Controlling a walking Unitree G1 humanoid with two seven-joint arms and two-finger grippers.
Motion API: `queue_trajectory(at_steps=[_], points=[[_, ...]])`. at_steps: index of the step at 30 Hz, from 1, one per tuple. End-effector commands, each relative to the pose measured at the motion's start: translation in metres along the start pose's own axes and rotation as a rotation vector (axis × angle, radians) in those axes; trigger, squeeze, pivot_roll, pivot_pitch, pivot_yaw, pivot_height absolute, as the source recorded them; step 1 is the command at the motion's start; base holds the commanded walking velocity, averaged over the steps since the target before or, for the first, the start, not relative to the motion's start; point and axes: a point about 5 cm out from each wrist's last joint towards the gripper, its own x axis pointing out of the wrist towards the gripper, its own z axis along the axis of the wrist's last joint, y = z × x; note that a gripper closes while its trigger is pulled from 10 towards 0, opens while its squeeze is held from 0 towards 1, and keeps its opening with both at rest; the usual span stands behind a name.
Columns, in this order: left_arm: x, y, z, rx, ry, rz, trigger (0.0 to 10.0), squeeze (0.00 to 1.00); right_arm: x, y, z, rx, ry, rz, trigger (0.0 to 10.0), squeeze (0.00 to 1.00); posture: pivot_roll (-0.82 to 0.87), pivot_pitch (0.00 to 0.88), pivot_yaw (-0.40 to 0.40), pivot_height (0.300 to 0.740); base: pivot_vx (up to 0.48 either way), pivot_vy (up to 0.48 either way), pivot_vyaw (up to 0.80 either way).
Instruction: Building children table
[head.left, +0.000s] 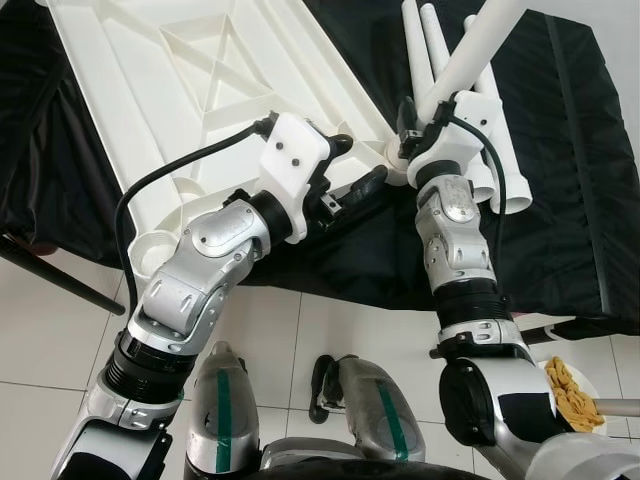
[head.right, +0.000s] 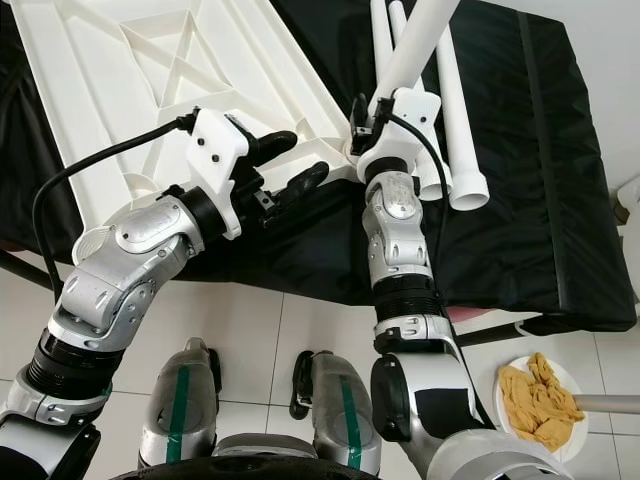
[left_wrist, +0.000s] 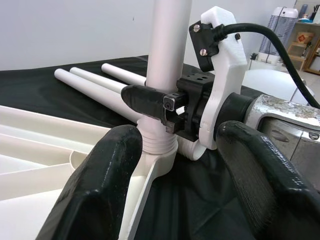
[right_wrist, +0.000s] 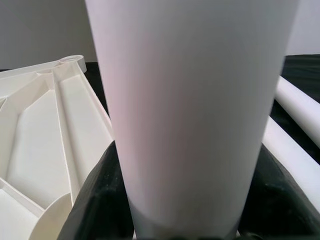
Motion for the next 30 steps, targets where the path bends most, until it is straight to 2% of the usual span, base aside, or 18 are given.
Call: queue_trajectory(at_steps=[1,8,9,18,19,20,25,27,28,30], points=[[0.002,-0.002,-0.002,0.009,0.009,-0.03,10.0,0.0,-0.004,-0.003,-0.01,0.028,0.045,-0.017,10.0,0.0,0.11,0.018,-0.11,0.74,0.0,0.0,0.0],[0.002,-0.003,-0.002,0.01,0.009,-0.033,10.0,0.0,-0.006,0.004,-0.01,0.047,0.048,0.013,10.0,0.0,0.11,0.014,-0.109,0.74,0.0,0.0,0.0],[0.002,-0.003,-0.002,0.01,0.009,-0.034,10.0,0.0,-0.007,0.004,-0.008,0.053,0.04,0.024,10.0,1.0,0.11,0.014,-0.109,0.74,0.0,0.0,0.0],[0.002,-0.005,-0.002,0.005,0.011,-0.037,10.0,0.0,-0.006,-0.002,-0.005,0.052,0.035,0.05,10.0,1.0,0.11,0.021,-0.108,0.74,0.0,0.0,0.0],[0.002,-0.005,-0.002,0.004,0.01,-0.038,10.0,0.0,-0.005,-0.007,-0.004,0.043,0.04,0.075,10.0,0.94,0.11,0.028,-0.109,0.74,0.0,0.0,0.0],[0.002,-0.005,-0.003,0.003,0.012,-0.037,10.0,0.0,-0.003,-0.012,-0.001,0.027,0.037,0.118,10.0,0.0,0.11,0.03,-0.109,0.74,0.0,0.0,0.0],[0.002,-0.005,-0.003,0.002,0.013,-0.034,10.0,0.0,-0.001,-0.018,0.004,0.004,0.028,0.176,10.0,0.0,0.11,0.036,-0.11,0.74,0.0,0.0,0.0],[0.003,-0.004,-0.003,0.0,0.012,-0.027,10.0,0.0,0.002,-0.024,0.009,-0.017,0.022,0.259,10.0,0.0,0.1,0.041,-0.108,0.74,0.0,0.0,0.0],[0.003,-0.004,-0.003,0.0,0.012,-0.027,10.0,0.0,0.002,-0.024,0.009,-0.017,0.022,0.259,10.0,0.0,0.1,0.041,-0.108,0.74,0.0,0.0,0.0],[0.003,-0.004,-0.003,-0.001,0.01,-0.022,10.0,0.0,0.004,-0.028,0.013,-0.033,0.021,0.359,10.0,0.0,0.1,0.046,-0.108,0.74,0.0,0.0,0.0]])
